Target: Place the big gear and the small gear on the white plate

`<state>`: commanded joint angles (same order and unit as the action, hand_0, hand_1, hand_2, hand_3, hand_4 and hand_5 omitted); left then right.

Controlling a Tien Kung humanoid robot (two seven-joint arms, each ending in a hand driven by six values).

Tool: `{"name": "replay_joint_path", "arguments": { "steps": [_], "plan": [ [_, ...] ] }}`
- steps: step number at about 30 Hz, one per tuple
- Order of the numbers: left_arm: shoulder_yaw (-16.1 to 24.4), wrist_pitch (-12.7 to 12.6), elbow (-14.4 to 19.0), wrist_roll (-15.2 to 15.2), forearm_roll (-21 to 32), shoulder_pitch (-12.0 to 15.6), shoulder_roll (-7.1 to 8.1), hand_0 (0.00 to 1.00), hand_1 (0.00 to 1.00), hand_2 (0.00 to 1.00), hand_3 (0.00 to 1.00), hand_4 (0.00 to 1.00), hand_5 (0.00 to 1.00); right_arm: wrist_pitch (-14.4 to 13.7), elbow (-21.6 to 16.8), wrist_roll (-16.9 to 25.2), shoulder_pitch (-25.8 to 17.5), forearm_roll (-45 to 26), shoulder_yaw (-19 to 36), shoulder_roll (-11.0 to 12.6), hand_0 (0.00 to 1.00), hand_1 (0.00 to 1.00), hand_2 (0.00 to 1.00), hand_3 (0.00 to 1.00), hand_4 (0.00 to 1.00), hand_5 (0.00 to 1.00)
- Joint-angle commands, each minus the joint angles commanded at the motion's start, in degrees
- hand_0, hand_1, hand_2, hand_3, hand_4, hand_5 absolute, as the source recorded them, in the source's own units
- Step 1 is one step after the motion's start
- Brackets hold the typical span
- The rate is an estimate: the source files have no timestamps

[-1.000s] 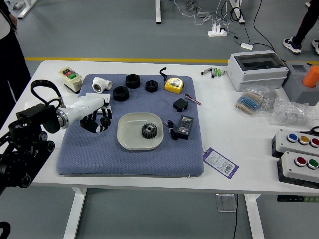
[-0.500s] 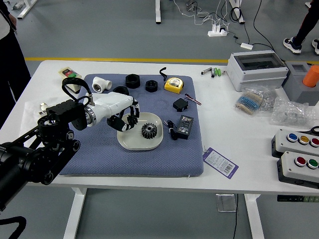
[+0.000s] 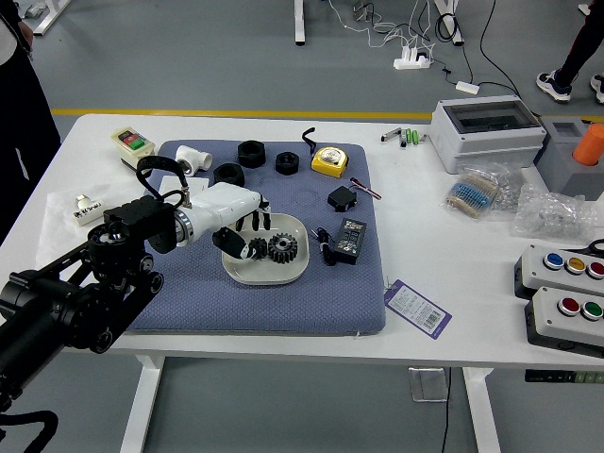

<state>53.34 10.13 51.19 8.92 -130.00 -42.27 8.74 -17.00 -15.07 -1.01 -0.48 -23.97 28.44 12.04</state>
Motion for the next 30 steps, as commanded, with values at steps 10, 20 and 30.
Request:
{"name": "replay_joint_path", "arguments": {
  "steps": [10,20,30],
  "plan": [
    [2.6,2.5,3.4,-1.1,0.0,1.4,1.13,0.5,0.627,0.711,0.773,0.998,0.361,0.0,0.1,0.0,-0.4,0.0,0.0,-0.2,0.71,0.723,0.783,0.61,0.813,0.66],
    [15.3,-3.7,17.9,-1.5,7.0,7.7,2.55,0.593,0.66,0.736,0.786,0.998,0.372,0.0,0.6,-0.2,-1.4,-0.2,-1.0,-0.6,0.71,0.723,0.782,0.611,0.813,0.66],
    [23.3,-6.3,22.1,-1.5,24.8,13.4,3.33,0.594,0.64,0.745,0.623,0.862,0.343,-0.1,0.8,0.0,-1.1,-0.1,-0.8,-0.7,0.708,0.722,0.782,0.605,0.813,0.661]
  ]
}}
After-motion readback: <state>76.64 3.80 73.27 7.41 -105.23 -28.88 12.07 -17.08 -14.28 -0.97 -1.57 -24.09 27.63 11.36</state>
